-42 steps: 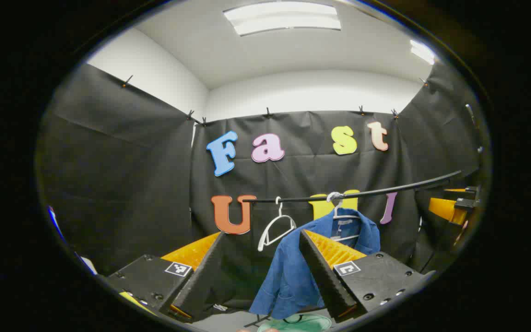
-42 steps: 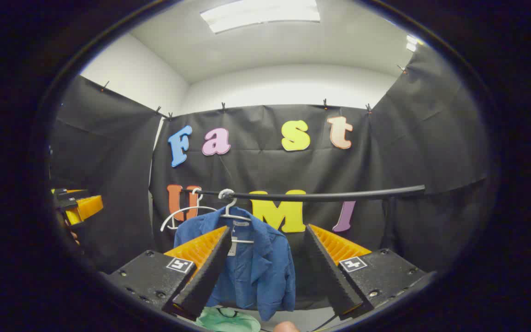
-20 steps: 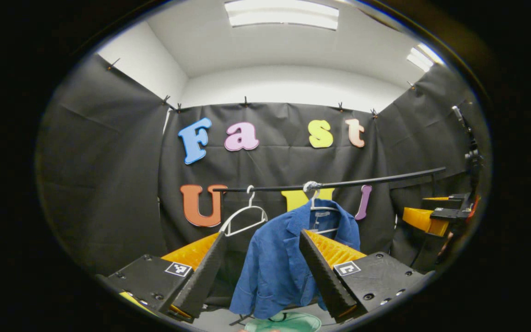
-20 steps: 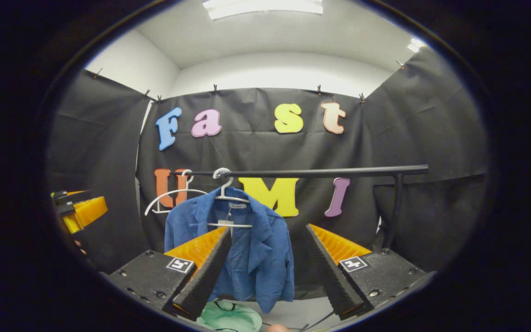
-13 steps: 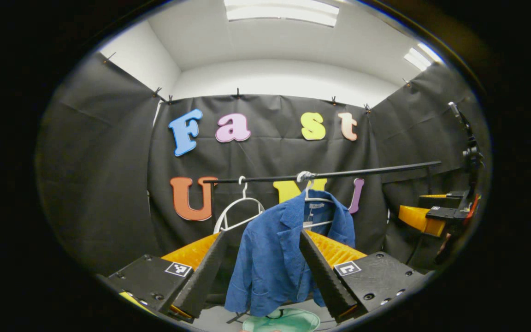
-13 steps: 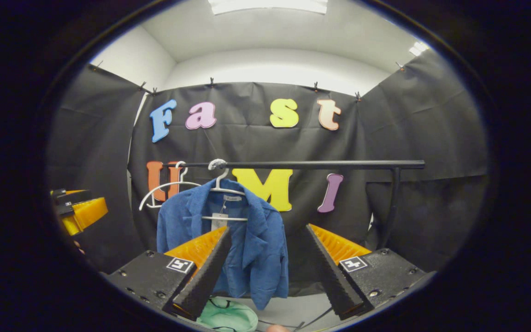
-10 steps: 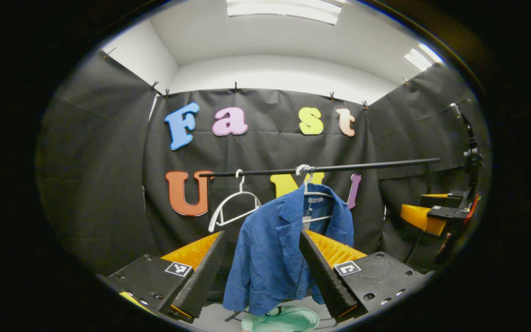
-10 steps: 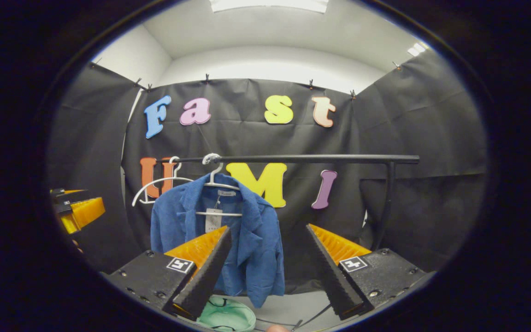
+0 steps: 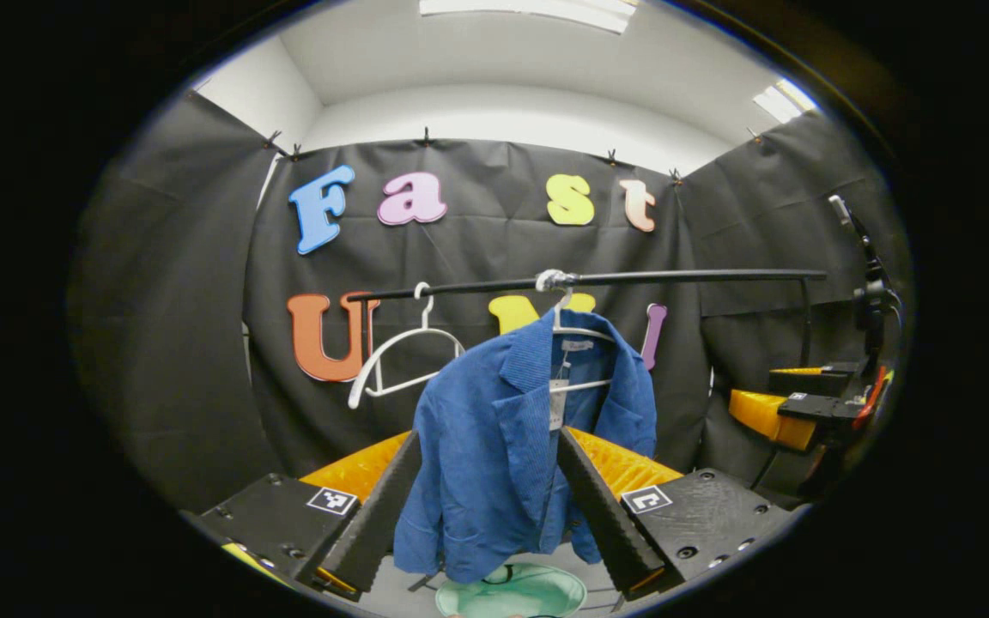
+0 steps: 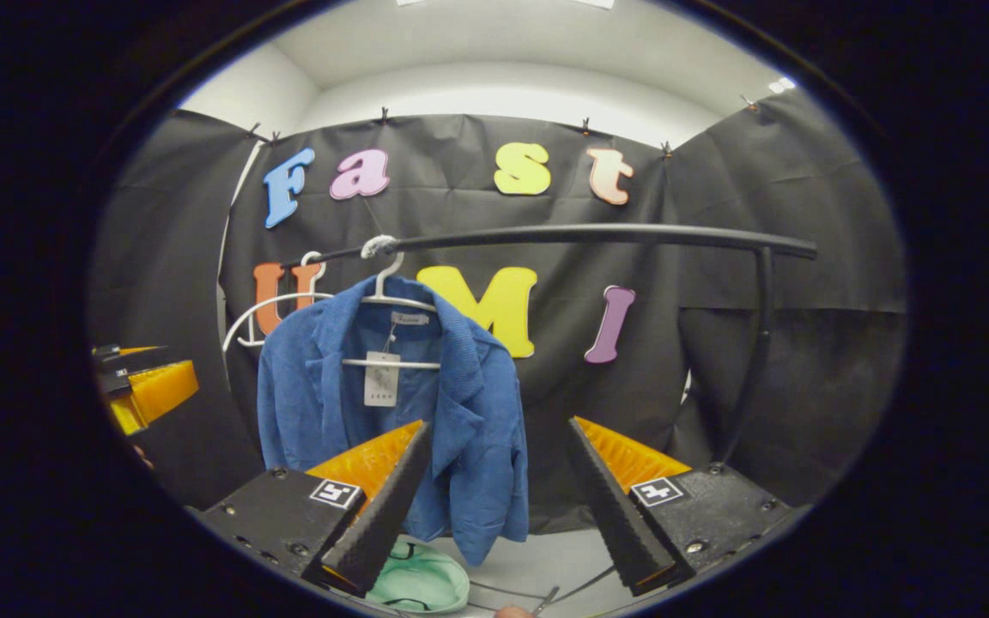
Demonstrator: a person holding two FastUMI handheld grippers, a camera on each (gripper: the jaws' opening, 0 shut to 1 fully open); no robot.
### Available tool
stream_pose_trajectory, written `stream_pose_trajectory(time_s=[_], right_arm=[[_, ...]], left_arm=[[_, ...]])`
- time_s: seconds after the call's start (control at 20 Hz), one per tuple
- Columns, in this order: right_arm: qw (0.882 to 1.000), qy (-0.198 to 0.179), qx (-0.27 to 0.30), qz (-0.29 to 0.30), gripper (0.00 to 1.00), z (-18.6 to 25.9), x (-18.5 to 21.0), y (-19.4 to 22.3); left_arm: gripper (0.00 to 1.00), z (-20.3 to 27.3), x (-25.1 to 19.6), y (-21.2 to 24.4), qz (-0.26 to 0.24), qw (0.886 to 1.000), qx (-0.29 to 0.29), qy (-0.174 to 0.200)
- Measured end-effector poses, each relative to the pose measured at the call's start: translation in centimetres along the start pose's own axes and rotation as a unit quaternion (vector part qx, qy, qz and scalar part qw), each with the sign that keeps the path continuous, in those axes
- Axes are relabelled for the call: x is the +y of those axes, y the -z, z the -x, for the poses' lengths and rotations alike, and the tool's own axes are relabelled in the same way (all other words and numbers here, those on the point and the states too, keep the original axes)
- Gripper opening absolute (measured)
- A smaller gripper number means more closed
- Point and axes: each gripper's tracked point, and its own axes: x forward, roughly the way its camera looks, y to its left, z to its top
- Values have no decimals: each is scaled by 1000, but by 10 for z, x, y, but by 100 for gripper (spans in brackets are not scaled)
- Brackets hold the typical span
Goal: Grasp the clothes on the hanger with both hands and then place them into the laundry hamper below.
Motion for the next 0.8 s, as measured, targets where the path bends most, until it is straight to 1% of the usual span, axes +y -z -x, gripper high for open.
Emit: stream_pose_trajectory(time_s=[0.05,0.15,0.3,0.35,0.45,0.55,0.6,0.65,0.7,0.8], right_arm=[[1000,-6,6,6,99,-13,0,6],[999,-26,16,11,99,-36,3,17],[998,-44,35,4,99,-73,2,30],[998,-51,41,0,99,-85,4,35],[996,-65,62,-5,99,-108,6,46],[993,-88,71,-20,97,-129,15,50],[992,-100,74,-27,96,-139,21,50],[990,-109,81,-31,95,-149,25,53],[989,-118,87,-34,95,-158,30,55],[987,-123,98,-37,95,-176,35,61]], left_arm=[[100,-3,-2,4,-2,1000,7,-3],[100,-11,-5,13,-5,1000,15,-17],[100,-30,-17,24,-10,999,20,-28],[92,-38,-20,27,-8,999,23,-32],[95,-55,-27,39,0,999,35,-38],[96,-68,-33,48,6,998,45,-43],[100,-76,-34,50,8,998,49,-46],[100,-83,-35,54,9,997,55,-51],[92,-92,-34,59,11,997,60,-55],[100,-107,-39,67,18,996,68,-59]])
